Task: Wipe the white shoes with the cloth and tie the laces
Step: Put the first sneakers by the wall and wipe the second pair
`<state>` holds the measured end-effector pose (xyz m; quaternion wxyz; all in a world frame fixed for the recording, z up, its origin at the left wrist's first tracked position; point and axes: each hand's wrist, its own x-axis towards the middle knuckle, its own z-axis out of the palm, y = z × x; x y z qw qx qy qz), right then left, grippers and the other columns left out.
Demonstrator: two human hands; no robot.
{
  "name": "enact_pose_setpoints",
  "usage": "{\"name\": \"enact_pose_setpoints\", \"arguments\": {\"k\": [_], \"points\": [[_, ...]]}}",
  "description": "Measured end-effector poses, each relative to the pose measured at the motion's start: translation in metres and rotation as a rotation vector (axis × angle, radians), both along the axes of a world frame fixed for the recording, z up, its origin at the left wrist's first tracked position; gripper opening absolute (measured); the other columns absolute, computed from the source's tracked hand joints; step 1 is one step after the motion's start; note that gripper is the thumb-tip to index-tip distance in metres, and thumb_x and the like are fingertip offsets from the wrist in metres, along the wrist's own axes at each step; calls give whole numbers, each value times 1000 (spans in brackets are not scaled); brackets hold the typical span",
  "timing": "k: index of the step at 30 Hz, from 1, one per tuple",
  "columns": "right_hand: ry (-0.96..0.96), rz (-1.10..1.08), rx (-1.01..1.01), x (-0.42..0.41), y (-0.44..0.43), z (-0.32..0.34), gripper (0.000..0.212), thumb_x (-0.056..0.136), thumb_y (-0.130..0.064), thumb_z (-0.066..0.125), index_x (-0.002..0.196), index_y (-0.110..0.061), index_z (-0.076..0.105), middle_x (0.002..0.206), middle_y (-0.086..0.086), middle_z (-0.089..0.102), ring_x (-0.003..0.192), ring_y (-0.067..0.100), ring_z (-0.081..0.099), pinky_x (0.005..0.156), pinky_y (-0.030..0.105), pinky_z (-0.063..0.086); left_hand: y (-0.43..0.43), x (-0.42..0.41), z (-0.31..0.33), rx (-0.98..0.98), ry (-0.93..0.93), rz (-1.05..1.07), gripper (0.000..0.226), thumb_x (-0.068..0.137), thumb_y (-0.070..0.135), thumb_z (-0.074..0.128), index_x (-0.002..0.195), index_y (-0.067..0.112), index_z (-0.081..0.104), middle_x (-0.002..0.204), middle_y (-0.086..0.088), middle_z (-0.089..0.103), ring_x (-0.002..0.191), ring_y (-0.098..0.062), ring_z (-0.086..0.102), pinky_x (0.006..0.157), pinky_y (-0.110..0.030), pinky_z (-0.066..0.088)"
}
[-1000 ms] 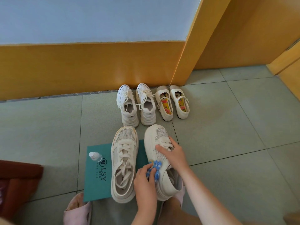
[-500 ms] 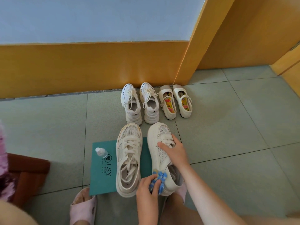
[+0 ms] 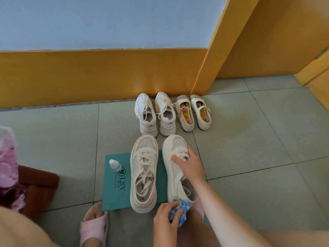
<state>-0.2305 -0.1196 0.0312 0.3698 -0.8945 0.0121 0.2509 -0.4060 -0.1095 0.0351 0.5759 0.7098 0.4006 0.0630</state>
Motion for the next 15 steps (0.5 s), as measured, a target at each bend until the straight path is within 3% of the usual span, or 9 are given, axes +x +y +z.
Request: {"name": "enact_pose_setpoints", "arguments": {"k": [4,6,8,11,15], "points": [[8,23,-24,-2,3,1,94,70,-60,70,147,-29,27,138,-2,50,121,21,51,97,43,47,1,-8,13,-30,-6,-78,67,73,11,78,75,73,54,105,32,54,91,14,56,78,0,38],[11,55,-56,-2,5,2,95,73,-59,68,150,-27,22,145,-1,42,126,22,47,98,40,44,6,-11,22,-61,5,-95,60,73,11,78,71,68,59,96,24,63,88,11,58,74,-2,41],[29,101,-60,-2,6,5,95,77,-59,66,151,-25,17,151,2,32,133,24,39,102,42,38,16,-11,32,-118,-9,-7,44,74,10,77,70,52,69,84,9,70,81,7,61,68,-5,45],[82,152,-35,-3,6,9,93,80,-58,62,151,-25,12,156,4,21,141,25,28,110,47,32,38,-7,48,-198,-78,127,22,77,9,73,84,30,71,89,3,71,80,-3,64,66,-6,47],[91,-21,196,-7,0,31,78,87,-53,56,150,-26,19,156,2,23,142,21,24,114,46,26,57,6,71,-339,-148,204,14,83,10,67,91,22,68,88,5,70,75,-4,68,57,-11,50]]}}
